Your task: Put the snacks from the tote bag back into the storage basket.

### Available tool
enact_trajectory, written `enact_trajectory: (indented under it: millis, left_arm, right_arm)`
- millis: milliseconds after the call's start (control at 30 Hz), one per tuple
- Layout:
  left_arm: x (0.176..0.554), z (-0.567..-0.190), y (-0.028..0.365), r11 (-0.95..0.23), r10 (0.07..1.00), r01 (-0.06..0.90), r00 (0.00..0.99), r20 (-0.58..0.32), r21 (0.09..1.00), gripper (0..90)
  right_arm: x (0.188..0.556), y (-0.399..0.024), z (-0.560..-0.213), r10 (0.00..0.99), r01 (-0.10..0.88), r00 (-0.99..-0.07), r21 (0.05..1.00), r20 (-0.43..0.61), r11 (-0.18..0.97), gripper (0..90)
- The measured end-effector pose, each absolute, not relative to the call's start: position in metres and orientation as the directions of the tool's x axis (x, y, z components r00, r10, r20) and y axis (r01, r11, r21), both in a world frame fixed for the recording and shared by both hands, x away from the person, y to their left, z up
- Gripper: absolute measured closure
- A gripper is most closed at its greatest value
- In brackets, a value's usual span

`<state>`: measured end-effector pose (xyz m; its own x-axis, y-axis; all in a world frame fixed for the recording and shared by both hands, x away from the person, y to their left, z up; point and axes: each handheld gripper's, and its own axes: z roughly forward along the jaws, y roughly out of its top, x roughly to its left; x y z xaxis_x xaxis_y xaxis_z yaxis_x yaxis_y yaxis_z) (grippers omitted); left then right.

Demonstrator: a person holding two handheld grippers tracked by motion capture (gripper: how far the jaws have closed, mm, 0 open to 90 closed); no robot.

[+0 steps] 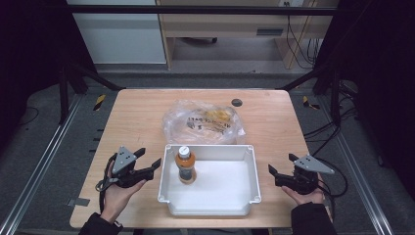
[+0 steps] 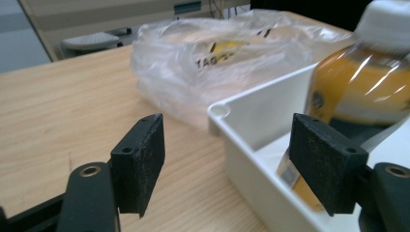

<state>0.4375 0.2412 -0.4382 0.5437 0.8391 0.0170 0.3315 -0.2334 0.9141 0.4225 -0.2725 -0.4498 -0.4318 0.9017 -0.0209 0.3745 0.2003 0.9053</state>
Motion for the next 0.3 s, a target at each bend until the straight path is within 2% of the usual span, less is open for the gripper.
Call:
enact_trajectory:
  millis: [300]
  left_arm:
    - [0.442, -0.456, 0.262, -0.232, 0.866, 0.373, 0.5, 0.017, 0.898, 28.6]
  right_arm:
    - [0.423, -0.281, -0.453, 0.916, 0.389, -0.401, 0.903, -0.014, 0.184, 14.9]
